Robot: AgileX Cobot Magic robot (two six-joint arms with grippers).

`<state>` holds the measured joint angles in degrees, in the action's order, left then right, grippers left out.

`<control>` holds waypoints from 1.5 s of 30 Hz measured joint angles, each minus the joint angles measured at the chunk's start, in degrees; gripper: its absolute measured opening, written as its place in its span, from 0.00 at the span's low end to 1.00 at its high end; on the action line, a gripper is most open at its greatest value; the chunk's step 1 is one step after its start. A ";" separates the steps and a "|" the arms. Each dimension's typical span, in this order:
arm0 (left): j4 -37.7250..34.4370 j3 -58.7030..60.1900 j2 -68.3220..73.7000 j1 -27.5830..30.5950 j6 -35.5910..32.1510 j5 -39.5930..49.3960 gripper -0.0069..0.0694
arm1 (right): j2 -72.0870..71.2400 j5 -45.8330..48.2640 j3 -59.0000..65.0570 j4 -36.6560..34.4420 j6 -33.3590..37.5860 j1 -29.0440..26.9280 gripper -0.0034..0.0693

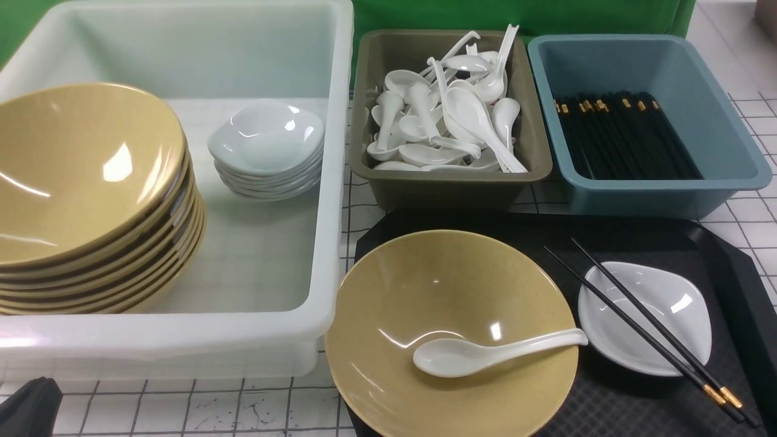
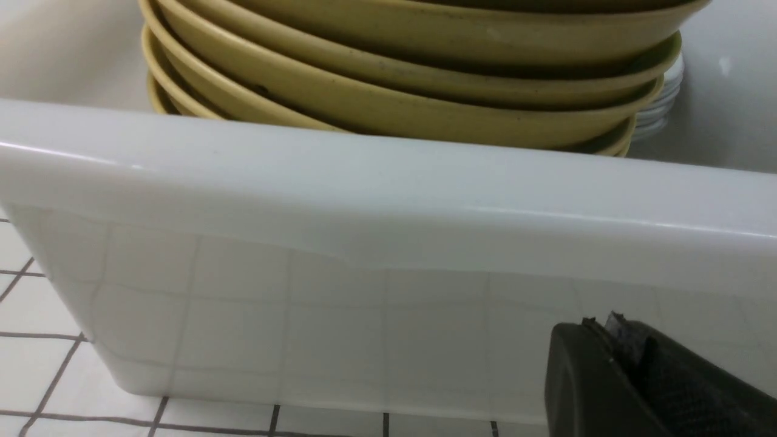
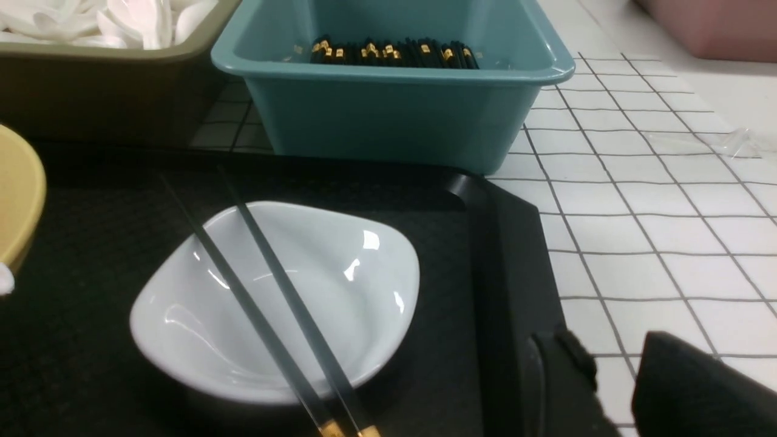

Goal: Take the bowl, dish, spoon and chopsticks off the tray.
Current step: Use the right arm to grab the chopsticks

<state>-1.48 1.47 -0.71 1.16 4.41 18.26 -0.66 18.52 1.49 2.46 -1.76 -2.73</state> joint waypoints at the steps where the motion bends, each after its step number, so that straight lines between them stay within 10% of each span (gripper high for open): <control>1: 0.00 0.00 0.00 0.00 0.00 0.00 0.07 | 0.00 0.00 0.00 0.00 0.00 0.00 0.37; 17: 2.36 0.05 0.00 0.00 0.00 -2.48 0.07 | 0.00 -0.11 0.00 0.00 0.00 0.00 0.37; 23: -11.87 0.05 0.00 0.00 4.86 -10.04 0.07 | 0.00 -0.21 0.00 -0.43 -2.37 0.00 0.37; 26: -30.91 0.05 0.00 0.00 15.74 -12.85 0.07 | 0.00 -0.40 0.00 -6.81 -16.89 0.00 0.37; 34: -51.21 0.05 0.00 0.00 22.98 -13.35 0.07 | 0.00 -0.65 0.05 -18.72 -53.48 0.00 0.37; 45: -47.71 -9.26 0.00 -0.01 7.10 -12.70 0.07 | 0.00 0.71 -0.83 -23.81 -34.78 1.37 0.37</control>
<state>-49.19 -7.79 -0.71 1.15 11.51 5.56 -0.66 19.24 0.66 -21.35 -36.54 -1.36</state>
